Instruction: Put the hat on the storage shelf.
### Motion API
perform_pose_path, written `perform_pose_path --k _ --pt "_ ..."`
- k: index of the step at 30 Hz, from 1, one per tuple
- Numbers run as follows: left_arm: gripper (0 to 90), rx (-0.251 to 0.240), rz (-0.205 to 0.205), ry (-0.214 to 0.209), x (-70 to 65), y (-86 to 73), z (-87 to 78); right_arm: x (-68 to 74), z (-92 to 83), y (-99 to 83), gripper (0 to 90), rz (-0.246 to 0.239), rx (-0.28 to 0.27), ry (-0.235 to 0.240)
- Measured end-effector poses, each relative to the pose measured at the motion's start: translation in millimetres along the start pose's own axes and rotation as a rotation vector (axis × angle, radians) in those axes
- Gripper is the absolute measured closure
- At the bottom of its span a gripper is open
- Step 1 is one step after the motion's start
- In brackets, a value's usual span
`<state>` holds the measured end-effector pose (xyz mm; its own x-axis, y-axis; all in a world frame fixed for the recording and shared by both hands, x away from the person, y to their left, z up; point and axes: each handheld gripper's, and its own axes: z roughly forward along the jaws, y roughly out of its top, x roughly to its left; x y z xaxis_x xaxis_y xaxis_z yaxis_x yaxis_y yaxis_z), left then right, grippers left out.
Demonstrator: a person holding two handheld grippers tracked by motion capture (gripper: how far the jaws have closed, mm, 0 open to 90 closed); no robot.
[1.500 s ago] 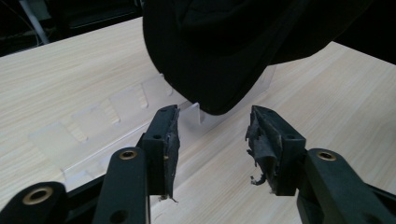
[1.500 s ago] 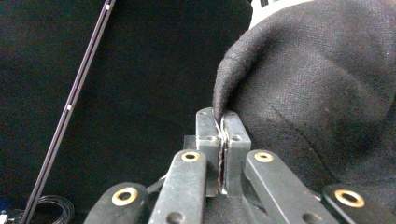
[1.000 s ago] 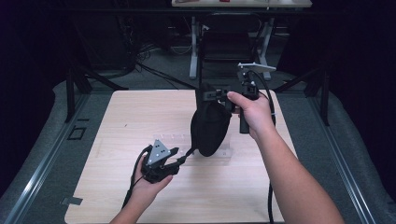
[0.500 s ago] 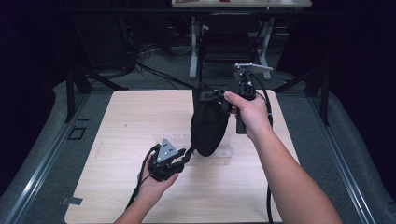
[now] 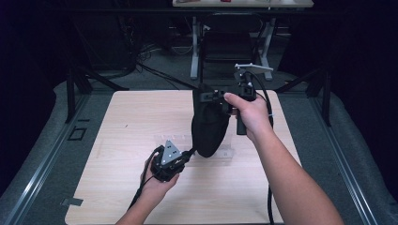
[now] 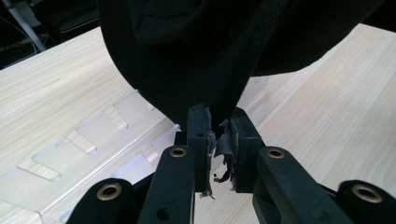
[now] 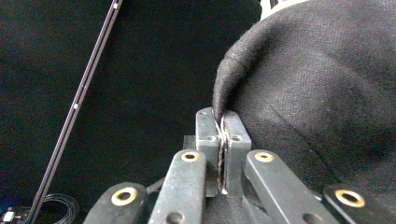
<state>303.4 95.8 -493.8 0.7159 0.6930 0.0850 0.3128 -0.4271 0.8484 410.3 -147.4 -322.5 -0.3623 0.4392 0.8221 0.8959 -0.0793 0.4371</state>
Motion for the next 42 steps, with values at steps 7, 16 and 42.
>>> perform_pose_path --k 7,16,42 --pt "84.2 0.002 0.058 0.023 -1.9 -2.7 -0.8 2.4 5.6 -1.0 88.1 -0.002 0.004 0.005" --pt "84.9 -0.002 0.081 0.021 -0.6 -5.1 -0.7 3.9 9.0 -2.2 87.6 -0.001 0.013 0.009" --pt "85.5 -0.005 0.068 0.041 2.6 -15.9 -2.3 1.9 -18.4 -2.3 83.0 -0.013 -0.045 0.03"
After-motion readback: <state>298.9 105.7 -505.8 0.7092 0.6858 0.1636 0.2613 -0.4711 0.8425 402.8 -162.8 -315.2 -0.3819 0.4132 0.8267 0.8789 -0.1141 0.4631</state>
